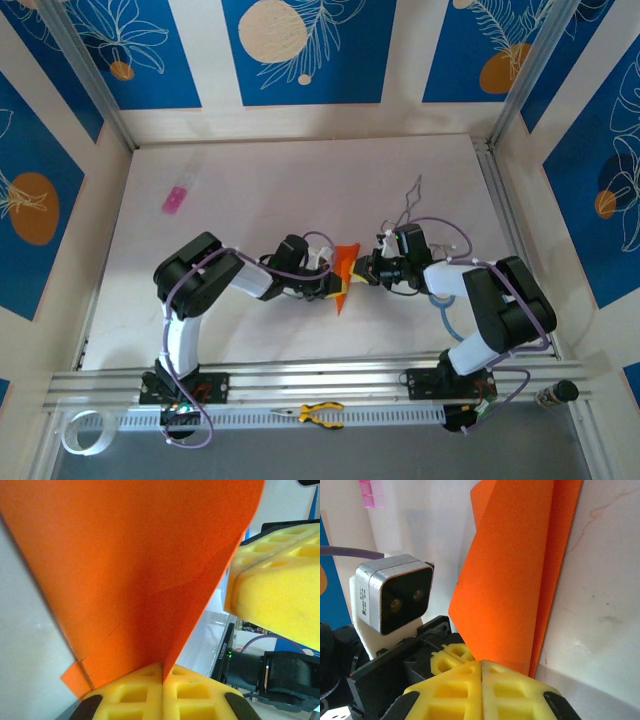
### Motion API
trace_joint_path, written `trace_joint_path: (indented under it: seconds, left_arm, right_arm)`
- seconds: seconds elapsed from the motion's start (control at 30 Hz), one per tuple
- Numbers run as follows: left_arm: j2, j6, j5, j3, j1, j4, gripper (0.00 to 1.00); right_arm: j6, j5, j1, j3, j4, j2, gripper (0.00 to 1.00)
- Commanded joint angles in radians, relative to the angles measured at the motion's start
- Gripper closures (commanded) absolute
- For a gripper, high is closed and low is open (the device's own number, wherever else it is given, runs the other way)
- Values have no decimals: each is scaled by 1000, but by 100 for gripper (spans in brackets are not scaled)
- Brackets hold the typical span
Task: Fold a paper plane with a square sheet of paper (pick it up from the middle)
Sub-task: Fold the wing for the fifth time at the center of the table.
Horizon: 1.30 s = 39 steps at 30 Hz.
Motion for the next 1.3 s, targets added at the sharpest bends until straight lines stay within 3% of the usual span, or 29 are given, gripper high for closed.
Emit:
trace_joint_path:
  seconds: [0.0, 1.27]
  left_arm:
    - [5, -15, 14, -20, 16, 45, 100]
    - [-11, -86, -35, -120, 34, 187, 100]
  right_arm:
    - [-21, -21, 4, 23, 22, 4, 92]
    - [-46, -28, -2, -9, 63, -10, 92]
